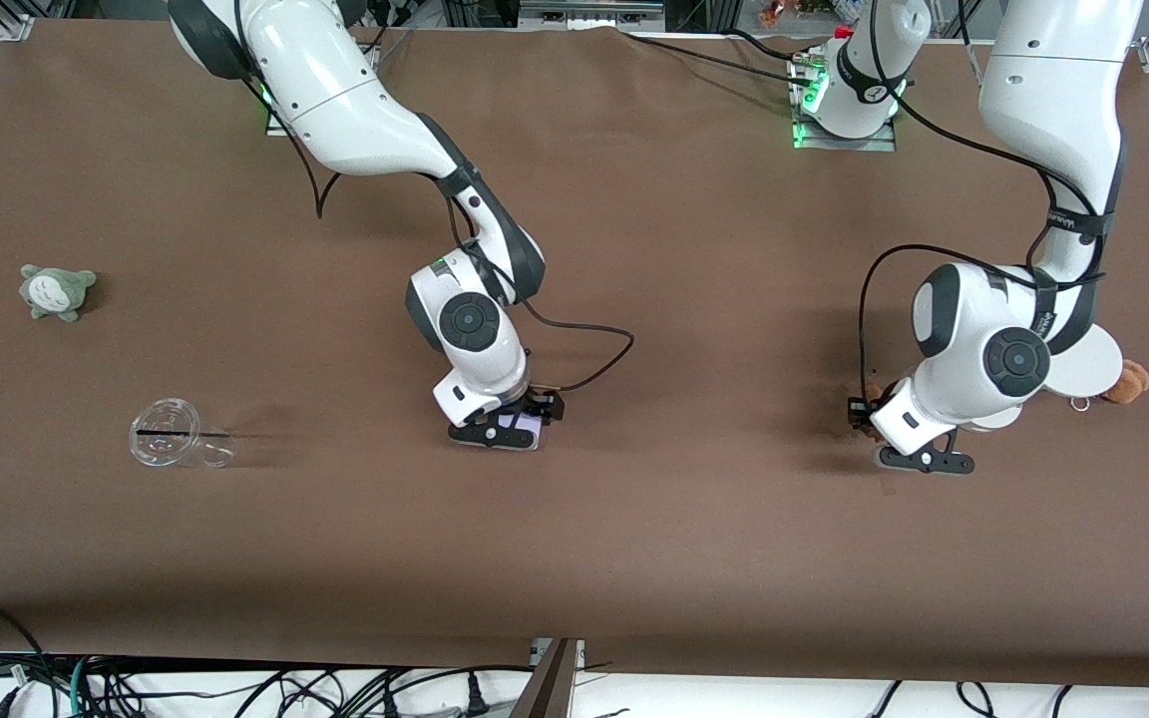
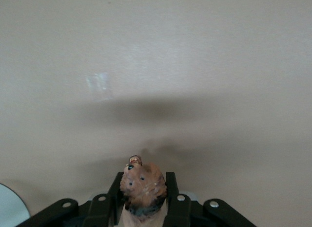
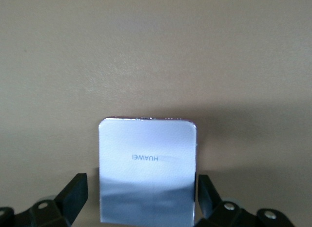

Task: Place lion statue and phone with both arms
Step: 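Lift the lion with the left gripper while the right gripper grasps the phone, then carry the phone beside the glass cup with the right gripper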

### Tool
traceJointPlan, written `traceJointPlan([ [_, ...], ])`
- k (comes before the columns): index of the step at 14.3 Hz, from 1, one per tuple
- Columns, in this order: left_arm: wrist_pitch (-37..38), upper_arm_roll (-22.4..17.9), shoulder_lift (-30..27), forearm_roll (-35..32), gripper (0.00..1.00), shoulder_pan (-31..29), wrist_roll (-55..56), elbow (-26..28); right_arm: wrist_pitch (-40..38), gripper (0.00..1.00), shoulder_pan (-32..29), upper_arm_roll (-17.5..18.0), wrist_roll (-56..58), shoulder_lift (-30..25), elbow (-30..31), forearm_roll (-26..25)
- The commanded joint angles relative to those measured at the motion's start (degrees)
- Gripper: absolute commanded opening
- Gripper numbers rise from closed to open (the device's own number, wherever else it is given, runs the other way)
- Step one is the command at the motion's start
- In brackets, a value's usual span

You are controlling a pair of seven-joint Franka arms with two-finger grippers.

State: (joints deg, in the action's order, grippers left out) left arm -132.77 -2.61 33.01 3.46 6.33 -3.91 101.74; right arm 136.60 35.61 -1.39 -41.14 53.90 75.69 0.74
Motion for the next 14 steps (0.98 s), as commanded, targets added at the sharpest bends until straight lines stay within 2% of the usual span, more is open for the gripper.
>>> traceJointPlan([
  [1,-1.61,0.76,0.48,-0.65,0.00,-1.84,-2.42,0.39,0.07,1.00,0.68,-0.54,-1.40,1.38,-1.87,-2.40],
  [3,-1.61,0.76,0.92,-0.65,0.00,-1.84,-2.41,-0.31,0.16,1.00,0.68,-0.63,-1.40,1.82,-1.87,-2.41],
  [4,-1.61,0.76,1.09,-0.74,0.00,-1.84,-2.50,-0.57,0.16,0.94,0.86,-0.72,-1.14,2.17,-1.87,-2.67],
  [5,-1.44,0.76,1.36,-0.65,0.00,-1.84,-2.42,-1.19,0.16,0.84,0.86,-0.63,-0.96,2.26,-1.87,-4.06],
  [7,-1.35,0.76,1.45,-0.65,0.00,-1.84,-2.42,-1.37,0.16,0.48,0.86,-0.54,-0.52,2.43,-1.87,-5.57],
  [8,-1.26,0.76,1.45,-0.65,0.00,-1.84,-2.42,-1.28,0.16,0.36,0.77,-0.72,-0.09,2.26,-1.87,-5.66],
  [12,-1.17,0.76,2.94,-0.30,0.00,-1.84,-1.98,-2.24,-0.72,0.36,-1.42,-2.29,0.71,-1.42,-1.95,-5.22],
  [14,-1.17,0.76,3.29,-0.30,0.00,-1.84,-2.24,-2.51,-2.29,0.37,-5.45,-2.13,5.59,-3.10,-1.69,-5.05],
])
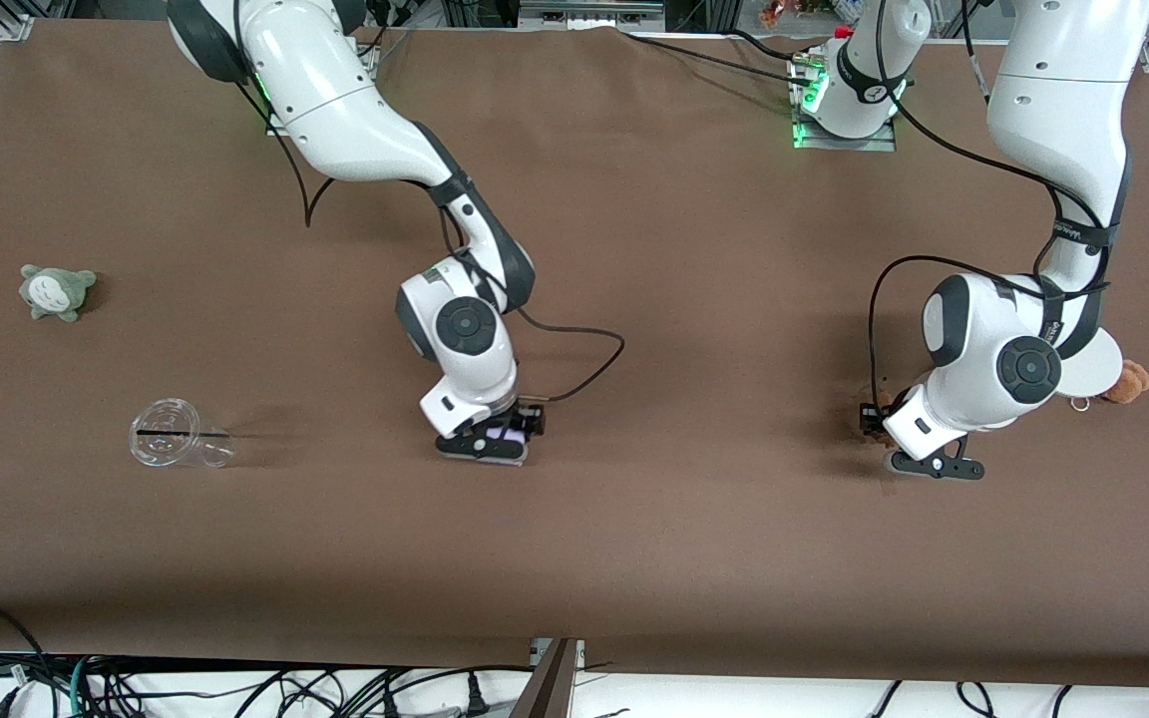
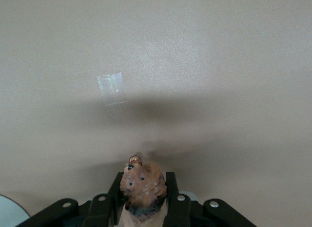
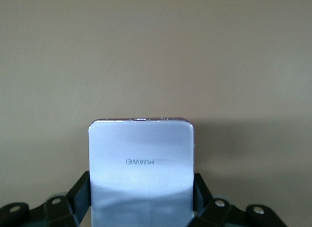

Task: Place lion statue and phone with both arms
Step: 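Carry the phone beside the glass cup with the right gripper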

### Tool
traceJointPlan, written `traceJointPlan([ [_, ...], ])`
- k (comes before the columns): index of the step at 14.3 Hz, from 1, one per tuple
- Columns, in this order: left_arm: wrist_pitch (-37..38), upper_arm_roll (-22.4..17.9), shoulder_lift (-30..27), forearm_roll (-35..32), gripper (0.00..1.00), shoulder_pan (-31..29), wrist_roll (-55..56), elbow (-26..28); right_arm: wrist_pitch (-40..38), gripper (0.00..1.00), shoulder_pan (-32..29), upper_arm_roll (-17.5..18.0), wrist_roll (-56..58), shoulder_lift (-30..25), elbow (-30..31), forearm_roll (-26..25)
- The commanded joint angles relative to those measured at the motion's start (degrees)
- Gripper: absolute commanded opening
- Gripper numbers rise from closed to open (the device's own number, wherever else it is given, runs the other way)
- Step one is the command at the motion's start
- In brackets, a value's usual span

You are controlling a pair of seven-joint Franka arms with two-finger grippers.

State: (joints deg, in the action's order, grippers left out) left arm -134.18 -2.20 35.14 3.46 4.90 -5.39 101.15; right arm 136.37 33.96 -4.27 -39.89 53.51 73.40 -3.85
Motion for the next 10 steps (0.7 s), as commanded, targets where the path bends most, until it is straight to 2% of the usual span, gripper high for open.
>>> traceJointPlan([
  [1,0.14,0.35,1.24,-0.30,0.00,-0.41,-0.76,-1.83,-4.51,0.37,-5.03,0.67,9.17,-3.32,0.70,-0.19],
  [3,0.14,0.35,1.42,-0.30,0.00,-0.41,-0.85,-2.01,-9.26,0.37,-7.58,0.40,15.61,-4.82,0.87,-0.02],
  [5,0.23,0.35,1.68,-0.56,0.02,-0.41,-0.76,-2.71,-10.94,0.37,-10.92,0.49,16.51,-5.70,1.48,0.42],
  [6,0.23,0.35,1.68,-0.56,0.14,-0.41,-0.76,-2.80,-10.95,0.37,-11.98,0.40,17.73,-6.05,2.10,0.42],
  [7,0.23,0.35,1.68,-0.56,0.34,-0.41,-0.67,-2.80,-11.04,0.37,-13.20,0.40,20.96,-6.05,2.54,0.42],
  [8,0.32,0.35,1.77,-0.56,0.63,-0.41,-0.67,-3.06,-11.38,0.37,-14.52,0.31,24.39,-6.23,3.06,0.42],
  [9,0.32,0.35,1.77,-0.56,0.78,-0.41,-0.67,-3.06,-12.26,0.37,-16.19,0.31,27.38,-6.84,3.68,0.51],
  [10,0.32,0.35,1.77,-0.48,0.84,-0.41,-0.59,-3.06,-14.01,0.37,-17.68,0.31,29.41,-6.93,3.95,0.51],
])
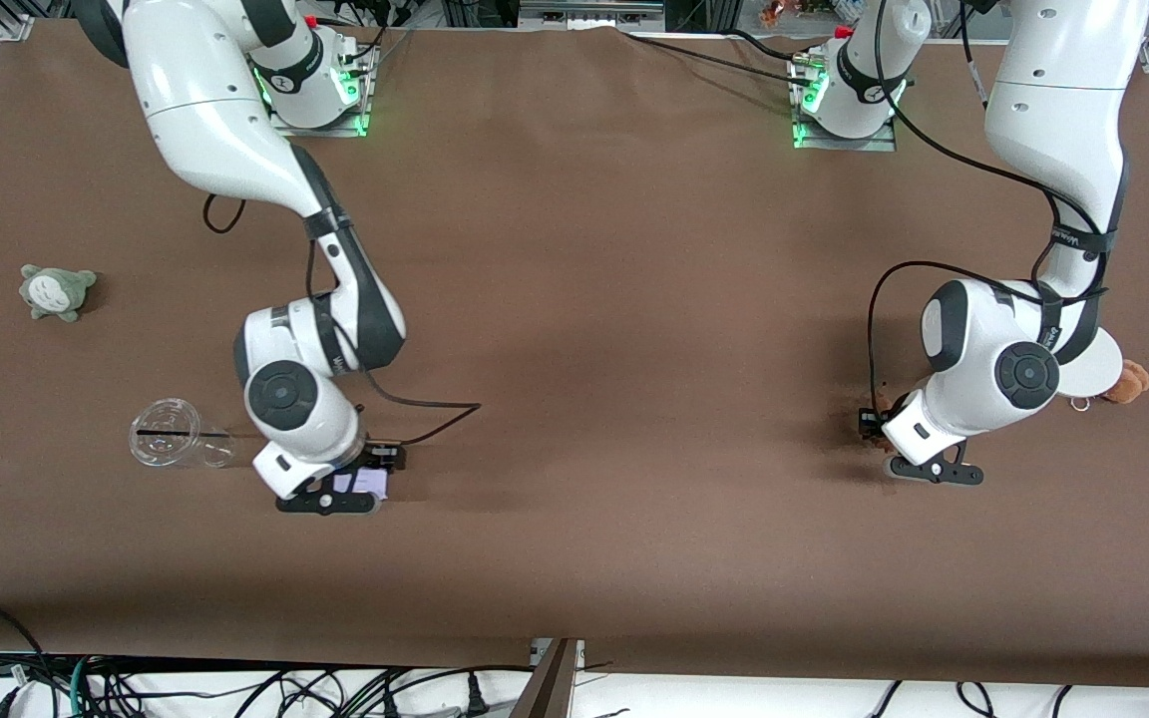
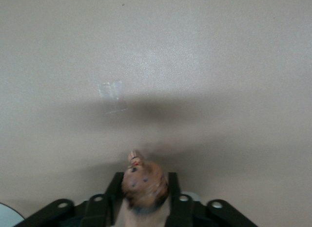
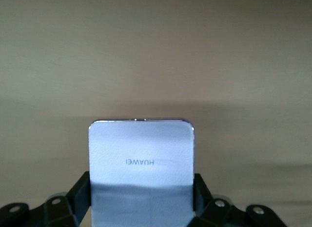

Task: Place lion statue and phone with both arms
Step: 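Carry the phone beside the glass cup with the right gripper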

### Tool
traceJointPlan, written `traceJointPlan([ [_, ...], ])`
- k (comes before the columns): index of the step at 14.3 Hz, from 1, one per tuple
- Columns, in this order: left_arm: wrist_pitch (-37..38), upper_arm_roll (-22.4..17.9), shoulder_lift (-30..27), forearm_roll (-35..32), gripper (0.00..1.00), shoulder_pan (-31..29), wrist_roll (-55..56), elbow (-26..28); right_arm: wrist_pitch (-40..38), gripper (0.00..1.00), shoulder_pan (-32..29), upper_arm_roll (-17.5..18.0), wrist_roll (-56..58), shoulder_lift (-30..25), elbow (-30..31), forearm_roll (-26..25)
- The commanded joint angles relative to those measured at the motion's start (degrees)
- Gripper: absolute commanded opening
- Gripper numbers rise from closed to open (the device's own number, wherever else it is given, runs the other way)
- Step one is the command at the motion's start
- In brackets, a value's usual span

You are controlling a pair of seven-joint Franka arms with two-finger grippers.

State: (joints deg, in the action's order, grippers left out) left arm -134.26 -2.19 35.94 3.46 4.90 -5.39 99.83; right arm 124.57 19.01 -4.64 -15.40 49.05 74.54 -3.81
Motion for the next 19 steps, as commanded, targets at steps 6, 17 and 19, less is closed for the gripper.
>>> traceJointPlan([
  [6,1.02,0.34,0.01,-0.12,1.00,-0.59,-0.41,-1.74,-4.16,0.39,-7.05,0.78,9.33,-2.38,4.56,0.47],
  [17,31.13,0.08,-18.00,-0.04,1.00,-2.78,-0.94,-12.52,-2.32,0.39,-9.78,0.95,13.28,-1.59,5.87,0.38],
  [19,36.94,-0.01,-20.28,-0.21,1.00,-3.31,-0.94,-16.92,0.30,0.39,-10.30,0.95,13.99,-1.59,7.62,0.38],
])
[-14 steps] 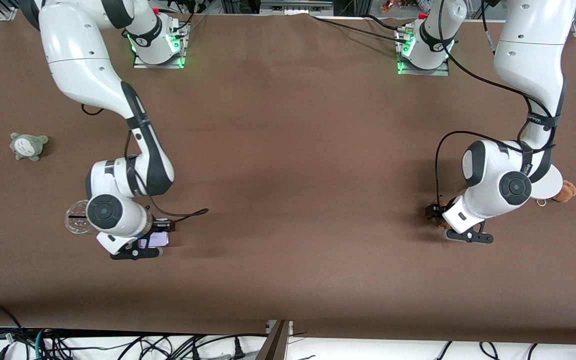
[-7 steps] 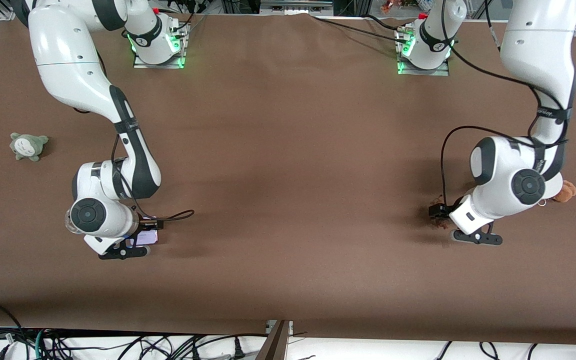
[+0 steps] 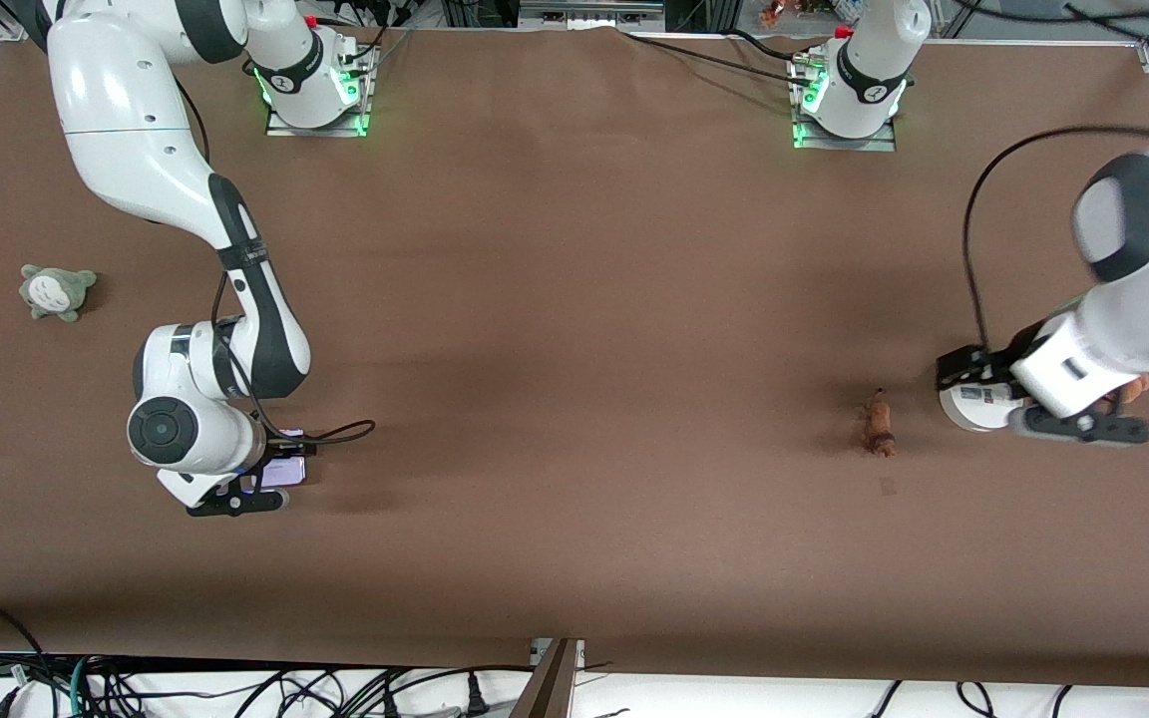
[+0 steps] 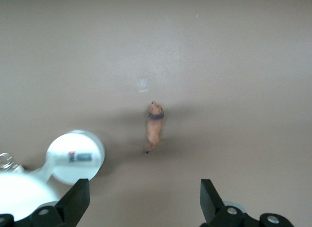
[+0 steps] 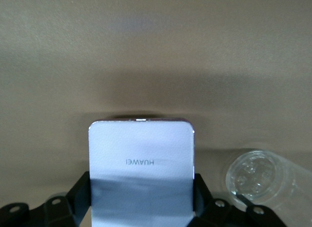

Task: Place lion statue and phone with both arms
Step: 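Set the lion down near the lamp and open the left gripper, then release the phone beside the glass cup and raise the right gripper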

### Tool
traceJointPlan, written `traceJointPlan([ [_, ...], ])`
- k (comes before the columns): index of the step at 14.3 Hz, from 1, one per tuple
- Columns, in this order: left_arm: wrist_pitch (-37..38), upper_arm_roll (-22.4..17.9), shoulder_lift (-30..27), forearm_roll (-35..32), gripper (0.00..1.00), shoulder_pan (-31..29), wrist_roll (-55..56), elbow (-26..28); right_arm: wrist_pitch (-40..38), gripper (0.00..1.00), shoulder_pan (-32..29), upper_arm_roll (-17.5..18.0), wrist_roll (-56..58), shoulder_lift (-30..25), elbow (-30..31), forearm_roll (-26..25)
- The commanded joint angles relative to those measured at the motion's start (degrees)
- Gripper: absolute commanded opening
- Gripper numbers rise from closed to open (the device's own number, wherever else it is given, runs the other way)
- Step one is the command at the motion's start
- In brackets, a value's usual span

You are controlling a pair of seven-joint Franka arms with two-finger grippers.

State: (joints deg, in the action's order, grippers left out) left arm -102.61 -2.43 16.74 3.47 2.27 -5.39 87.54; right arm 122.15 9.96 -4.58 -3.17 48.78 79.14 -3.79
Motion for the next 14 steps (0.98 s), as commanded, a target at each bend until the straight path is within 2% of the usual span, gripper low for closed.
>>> traceJointPlan([
  [1,6.36,0.15,-1.71,-0.39,1.00,-1.04,-0.94,-6.49,3.70,0.39,-1.17,0.89,1.76,-1.32,3.73,0.37],
  [2,7.16,0.23,-2.32,-0.30,1.00,-2.43,-1.02,-7.46,3.97,0.41,-1.17,0.89,1.76,-1.32,3.83,0.45],
  [3,7.51,0.41,-2.85,-0.04,1.00,-3.84,-1.02,-7.73,3.89,0.50,-1.26,0.98,1.68,-1.14,3.83,0.45],
  [4,7.52,0.32,-2.94,0.13,1.00,-4.55,-1.72,-7.74,4.06,0.69,-1.26,0.98,1.68,-0.79,3.74,0.45],
  [5,7.60,0.32,-2.94,0.83,1.00,-5.86,-2.68,-7.82,3.98,1.00,-1.26,0.98,1.68,-0.79,3.65,0.37],
  [10,8.92,0.23,-4.95,1.45,1.00,-8.68,-3.22,-6.69,3.10,1.00,3.12,1.77,1.41,-2.54,0.76,-0.25],
  [14,11.29,0.14,-6.98,-1.70,1.00,-9.47,-4.54,-7.21,2.13,1.00,6.38,1.77,1.41,-7.89,0.49,-0.69],
])
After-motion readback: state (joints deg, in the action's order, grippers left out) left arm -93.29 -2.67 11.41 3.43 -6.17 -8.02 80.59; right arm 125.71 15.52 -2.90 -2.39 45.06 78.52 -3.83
